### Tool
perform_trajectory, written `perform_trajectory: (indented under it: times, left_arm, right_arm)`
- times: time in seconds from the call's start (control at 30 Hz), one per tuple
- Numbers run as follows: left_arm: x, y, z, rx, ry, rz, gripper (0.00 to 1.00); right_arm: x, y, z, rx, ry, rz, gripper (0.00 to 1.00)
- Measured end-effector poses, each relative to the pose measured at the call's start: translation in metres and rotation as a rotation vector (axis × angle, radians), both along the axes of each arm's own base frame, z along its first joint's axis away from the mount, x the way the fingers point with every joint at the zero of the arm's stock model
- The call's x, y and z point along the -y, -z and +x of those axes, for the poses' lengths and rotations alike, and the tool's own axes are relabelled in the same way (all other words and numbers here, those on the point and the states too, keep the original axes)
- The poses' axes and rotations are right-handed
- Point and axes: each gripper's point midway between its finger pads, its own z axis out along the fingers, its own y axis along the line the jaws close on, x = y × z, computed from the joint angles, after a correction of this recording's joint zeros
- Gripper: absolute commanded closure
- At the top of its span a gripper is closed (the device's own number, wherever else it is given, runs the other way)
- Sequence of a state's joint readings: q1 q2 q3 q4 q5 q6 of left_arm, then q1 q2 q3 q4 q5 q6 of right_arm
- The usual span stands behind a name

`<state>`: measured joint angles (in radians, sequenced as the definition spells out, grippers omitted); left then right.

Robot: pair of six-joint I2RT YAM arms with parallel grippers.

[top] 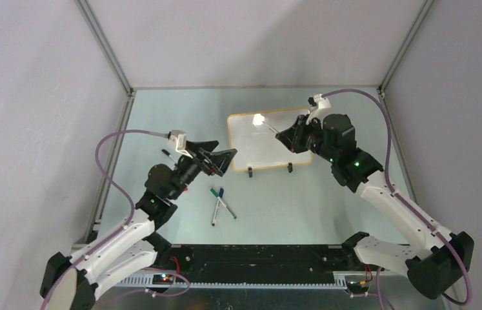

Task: Write a sentence on the whiteboard
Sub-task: Place the pen cap at the center of the board, then adjust the whiteboard marker.

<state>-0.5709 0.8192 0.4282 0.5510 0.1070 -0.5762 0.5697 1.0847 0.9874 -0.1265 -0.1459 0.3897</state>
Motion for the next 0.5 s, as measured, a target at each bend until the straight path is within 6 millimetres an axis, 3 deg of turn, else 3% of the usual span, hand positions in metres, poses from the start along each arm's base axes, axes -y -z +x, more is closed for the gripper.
perform_trajectory:
  times: [0.1, 0.2, 0.4, 0.5]
  left_arm:
    - [0.006, -0.018, -0.01, 0.146, -0.008, 0.078, 0.01]
    - [0.016, -0.022, -0.015, 0.252, -0.013, 0.157, 0.01]
    - [0.052, 0.017, -0.02, 0.406, 0.035, 0.464, 0.01]
    - [0.06, 0.029, -0.02, 0.457, 0.031, 0.559, 0.01]
  right_arm:
    - [0.009, -0.005, -0.003, -0.043, 0.011, -0.027, 1.0]
    - [0.013, -0.003, -0.009, -0.086, 0.01, -0.049, 1.0]
    - [0.019, 0.013, -0.024, -0.194, 0.002, -0.098, 1.0]
    - [0.021, 0.014, -0.028, -0.233, 0.01, -0.108, 1.0]
